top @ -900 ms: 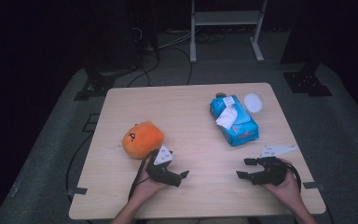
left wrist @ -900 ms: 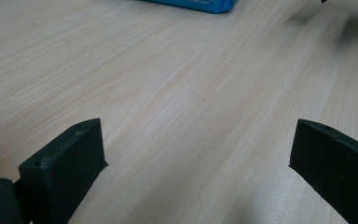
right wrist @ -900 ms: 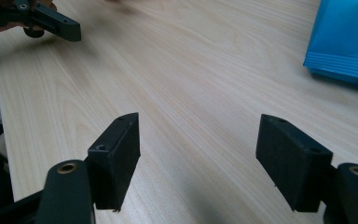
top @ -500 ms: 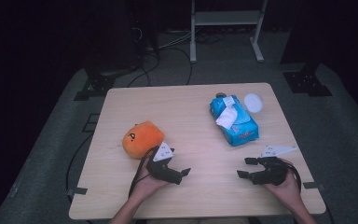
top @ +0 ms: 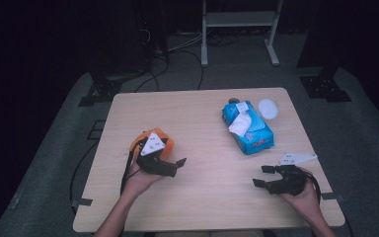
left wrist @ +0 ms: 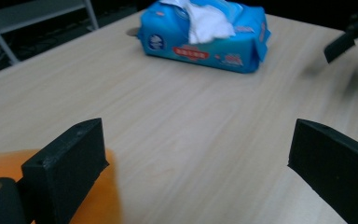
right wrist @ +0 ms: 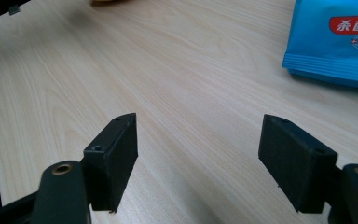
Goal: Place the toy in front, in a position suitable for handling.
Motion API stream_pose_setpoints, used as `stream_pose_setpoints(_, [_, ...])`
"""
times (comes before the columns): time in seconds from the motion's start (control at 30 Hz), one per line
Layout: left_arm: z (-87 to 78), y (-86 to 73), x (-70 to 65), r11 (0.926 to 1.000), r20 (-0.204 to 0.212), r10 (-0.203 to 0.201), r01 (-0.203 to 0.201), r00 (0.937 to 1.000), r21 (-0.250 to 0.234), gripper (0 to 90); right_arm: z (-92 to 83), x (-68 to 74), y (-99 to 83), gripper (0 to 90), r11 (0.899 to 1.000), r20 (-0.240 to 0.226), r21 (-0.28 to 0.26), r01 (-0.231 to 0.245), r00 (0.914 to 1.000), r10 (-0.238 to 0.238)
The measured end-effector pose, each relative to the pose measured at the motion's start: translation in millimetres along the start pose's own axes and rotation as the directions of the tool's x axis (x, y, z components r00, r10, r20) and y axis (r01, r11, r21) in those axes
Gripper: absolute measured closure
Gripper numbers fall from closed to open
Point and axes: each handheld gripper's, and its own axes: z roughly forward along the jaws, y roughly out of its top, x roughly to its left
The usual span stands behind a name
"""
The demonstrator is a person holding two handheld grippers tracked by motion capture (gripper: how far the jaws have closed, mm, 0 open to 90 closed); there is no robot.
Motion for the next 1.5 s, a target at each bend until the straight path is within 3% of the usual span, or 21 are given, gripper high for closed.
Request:
stream_pose_setpoints(0.2, [-21.2,5.0,30.9,0.9995,-0.064,-0.018,0.016,0.9978,-0.027,3.5,0.6,0.7,0.0,26.2,1.0,0.0,0.003,0.005,1.0,-0.005])
stream_pose_setpoints(0.23, [-26.9,4.6,40.9,0.9995,-0.077,-0.021,0.019,0.9968,-0.026,3.5,0.6,1.0,-0.1,26.2,1.0,0.001,0.005,0.006,1.0,-0.006])
stream_pose_setpoints(0.27, [-26.9,4.6,40.9,0.9995,-0.077,-0.021,0.019,0.9968,-0.026,3.5,0.6,1.0,-0.1,26.2,1.0,0.001,0.005,0.006,1.0,-0.006])
stream_pose_setpoints(0.33, [-31.6,1.5,53.5,0.9996,-0.096,-0.024,0.023,0.9951,-0.018,3.6,1.0,0.7,-0.2,26.2,1.0,0.003,0.01,0.008,1.0,-0.008])
stream_pose_setpoints(0.6, [-29.9,-13.0,77.2,0.9981,-0.095,-0.061,0.06,0.9936,-0.013,4.7,5.3,0.9,2.0,26.2,0.999,-0.004,0.022,0.023,0.9997,-0.022])
stream_pose_setpoints(0.77, [-24.1,-25.7,91.6,0.9915,-0.085,-0.13,0.13,0.9878,-0.014,5.8,8.6,1.8,2.3,26.2,0.999,-0.011,0.033,0.028,0.9996,-0.028])
stream_pose_setpoints(0.83, [-20.1,-32.6,96.7,0.9884,-0.089,-0.15,0.152,0.9846,0.009,5.9,8.5,1.6,2.7,26.2,0.999,-0.011,0.03,0.025,0.9996,-0.025])
stream_pose_setpoints(0.93, [-16.8,-38.6,98.6,0.9857,-0.094,-0.158,0.162,0.983,0.044,7.3,8.2,1.8,2.2,26.2,0.999,-0.012,0.03,0.023,0.9997,-0.022])
stream_pose_setpoints(0.97, [-11.7,-46.9,101.3,0.9767,-0.071,-0.197,0.202,0.9779,0.073,7.3,8.2,2.1,1.8,26.2,0.999,-0.009,0.033,0.026,0.9996,-0.025])
stream_pose_setpoints(1.0, [-9.9,-50.7,102.0,0.9709,-0.059,-0.226,0.23,0.9724,0.069,7.2,7.8,2.5,1.3,26.2,0.999,-0.006,0.035,0.03,0.9995,-0.03])
stream_pose_setpoints(1.07, [-8.0,-55.4,101.7,0.9667,-0.06,-0.25,0.252,0.9665,0.043,7.1,6.2,3.2,0.9,26.2,0.999,-0.006,0.033,0.03,0.9995,-0.03])
stream_pose_setpoints(1.13, [-7.7,-56.1,100.9,0.9658,-0.063,-0.252,0.255,0.9656,0.046,7.0,4.8,3.5,0.7,26.2,0.999,-0.003,0.026,0.027,0.9996,-0.027])
stream_pose_setpoints(1.37, [-5.2,-54.6,95.9,0.9735,-0.071,-0.201,0.208,0.9769,0.095,5.9,6.3,3.0,0.6,26.2,0.999,-0.005,0.03,0.022,0.9997,-0.022])
stream_pose_setpoints(1.43, [-4.2,-55.3,94.9,0.9741,-0.068,-0.201,0.207,0.9772,0.092,5.9,6.3,3.3,0.7,26.2,0.999,-0.006,0.029,0.023,0.9997,-0.022])
stream_pose_setpoints(1.5, [-2.8,-56.4,93.3,0.9791,-0.066,-0.177,0.182,0.982,0.091,5.7,6.8,3.7,1.0,26.2,0.999,-0.008,0.029,0.03,0.9995,-0.03])
